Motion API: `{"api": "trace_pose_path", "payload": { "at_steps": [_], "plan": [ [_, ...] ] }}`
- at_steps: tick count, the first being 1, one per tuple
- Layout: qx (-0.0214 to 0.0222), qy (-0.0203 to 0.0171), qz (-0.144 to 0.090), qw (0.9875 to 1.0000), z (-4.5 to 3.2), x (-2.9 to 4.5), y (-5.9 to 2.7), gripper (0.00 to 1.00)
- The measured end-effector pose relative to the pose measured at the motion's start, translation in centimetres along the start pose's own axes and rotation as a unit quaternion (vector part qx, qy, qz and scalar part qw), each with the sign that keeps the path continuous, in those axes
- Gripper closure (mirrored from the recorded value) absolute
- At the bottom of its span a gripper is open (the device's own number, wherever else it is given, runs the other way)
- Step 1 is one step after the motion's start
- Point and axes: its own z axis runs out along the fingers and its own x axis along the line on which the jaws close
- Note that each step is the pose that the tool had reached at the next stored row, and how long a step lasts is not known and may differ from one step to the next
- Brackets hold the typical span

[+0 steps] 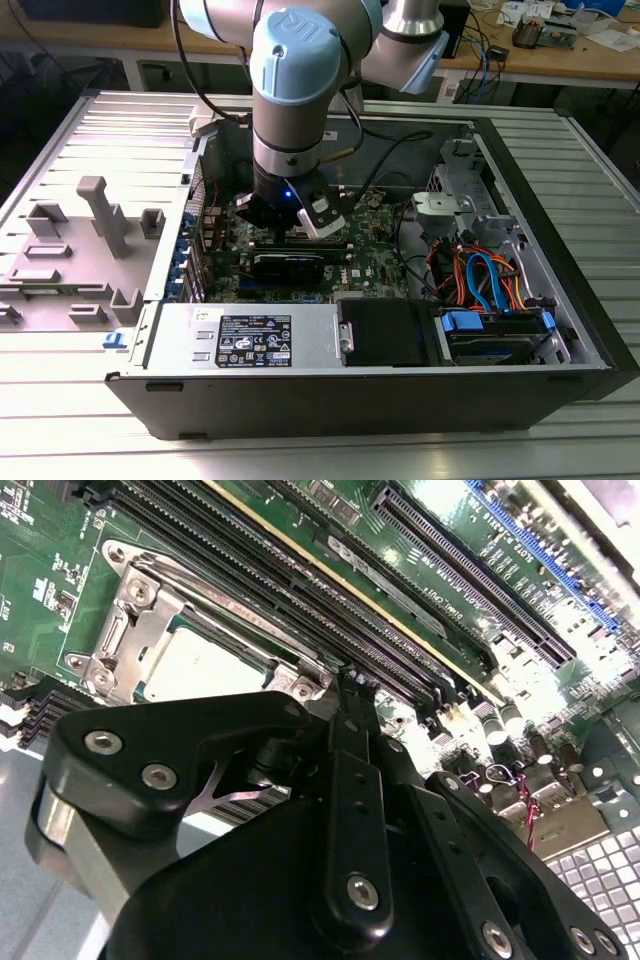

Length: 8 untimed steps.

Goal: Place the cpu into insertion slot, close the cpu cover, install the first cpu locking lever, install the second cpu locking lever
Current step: 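Install the second cpu locking lever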

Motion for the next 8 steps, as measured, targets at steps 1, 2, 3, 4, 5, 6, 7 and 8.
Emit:
{"api": "trace_pose_path", "payload": {
  "at_steps": [1,2,3,4,5,6,7,8],
  "plan": [
    [-0.0004,-0.0001,0.000,1.0000,0.01,0.00,0.00,0.89],
    [-0.0011,-0.0002,0.000,1.0000,0.03,0.00,-0.01,0.89],
    [-0.0016,-0.0002,0.000,1.0000,0.04,0.00,-0.01,0.89],
    [-0.0023,-0.0003,0.000,1.0000,0.05,0.00,-0.01,0.89],
    [-0.0035,-0.0004,0.000,1.0000,0.08,0.00,-0.02,0.89],
    [-0.0044,-0.0005,0.000,1.0000,0.10,0.00,-0.02,0.89],
    [-0.0065,-0.0008,0.000,1.0000,0.15,0.00,-0.03,0.89],
    [-0.0074,-0.0009,0.000,1.0000,0.17,0.00,-0.03,0.89]
  ]
}}
